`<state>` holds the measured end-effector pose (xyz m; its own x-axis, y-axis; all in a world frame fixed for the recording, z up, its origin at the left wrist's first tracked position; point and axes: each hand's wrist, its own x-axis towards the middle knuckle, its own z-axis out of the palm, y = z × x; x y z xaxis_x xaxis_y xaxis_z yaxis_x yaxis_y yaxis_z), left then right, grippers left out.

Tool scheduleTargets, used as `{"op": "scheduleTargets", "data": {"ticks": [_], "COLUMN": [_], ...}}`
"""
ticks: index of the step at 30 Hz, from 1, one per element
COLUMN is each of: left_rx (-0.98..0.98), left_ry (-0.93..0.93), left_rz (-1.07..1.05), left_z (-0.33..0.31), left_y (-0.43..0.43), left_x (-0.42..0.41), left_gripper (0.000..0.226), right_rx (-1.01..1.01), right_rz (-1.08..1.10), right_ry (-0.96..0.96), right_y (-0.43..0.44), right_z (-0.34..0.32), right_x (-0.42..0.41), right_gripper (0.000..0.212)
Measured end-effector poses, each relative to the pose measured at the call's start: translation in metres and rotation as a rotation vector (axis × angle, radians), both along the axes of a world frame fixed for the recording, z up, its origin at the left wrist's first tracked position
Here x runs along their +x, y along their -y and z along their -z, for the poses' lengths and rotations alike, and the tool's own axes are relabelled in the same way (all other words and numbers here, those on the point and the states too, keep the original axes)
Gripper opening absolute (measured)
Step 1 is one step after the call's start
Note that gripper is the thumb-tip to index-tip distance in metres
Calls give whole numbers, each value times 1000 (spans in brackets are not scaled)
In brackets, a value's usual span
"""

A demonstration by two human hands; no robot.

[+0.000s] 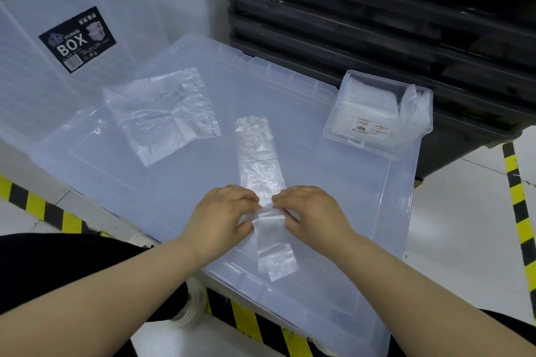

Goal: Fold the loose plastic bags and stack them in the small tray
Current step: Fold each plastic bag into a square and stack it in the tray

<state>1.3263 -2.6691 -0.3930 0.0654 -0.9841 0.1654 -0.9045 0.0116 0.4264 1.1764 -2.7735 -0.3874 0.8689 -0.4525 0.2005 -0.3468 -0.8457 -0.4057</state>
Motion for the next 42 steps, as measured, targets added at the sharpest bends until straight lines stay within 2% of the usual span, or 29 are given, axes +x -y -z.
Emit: {"op": "scheduleTargets", "data": {"ticks": [2,4,5,7,9,10,13,17,22,24,26,27,29,31,33,36,39,42], "left_rx": [-3,29,76,159,202,225,284,312,262,19,-225,-268,-225,-99,5,52,-12,-158], "left_ry": [-55,-220,-321,-482,-491,-473,-420,-347,-293,-182,-31,35,188,304,331,332,370,412], "left_rz": [-55,-161,-233,-334,-406,-432,-503,-572,-625,-523,-270,-154,9,65,36,-1,-23,-40], "left_z": [2,-3,-6,-7,-7,-9,-15,-17,-19,-23,-20,-14,3,15,21,16,14,16], "left_y": [3,6,8,13,20,23,36,46,43,37,30,24,10,-3,-9,-9,-6,-2], "left_x": [1,0,0,1,4,4,3,6,9,9,5,0,-9,-11,-7,-5,-8,-5], "left_gripper": [36,45,44,25,32,33,19,19,9,11,21,26,34,45,58,72,77,58], "right_rx": [105,234,319,448,461,457,420,446,419,428,422,409,381,373,356,213,41,-51], "right_rz": [34,131,181,266,325,345,369,379,407,413,410,412,415,424,431,410,433,482], "right_ry": [3,-2,-32,-67,-99,-123,-212,-218,-229,-220,-197,-195,-208,-212,-208,-236,-248,-55], "right_y": [0,0,1,4,7,7,6,6,5,6,6,7,7,6,5,5,11,23], "right_z": [-2,-7,-10,-10,-7,-7,-7,-14,-14,-13,-13,-13,-14,-16,-16,-13,-10,-1], "right_x": [1,3,3,3,6,9,17,23,25,25,26,26,27,28,29,29,23,12], "right_gripper": [19,15,15,16,14,17,38,28,37,32,21,19,19,19,18,23,35,32]}}
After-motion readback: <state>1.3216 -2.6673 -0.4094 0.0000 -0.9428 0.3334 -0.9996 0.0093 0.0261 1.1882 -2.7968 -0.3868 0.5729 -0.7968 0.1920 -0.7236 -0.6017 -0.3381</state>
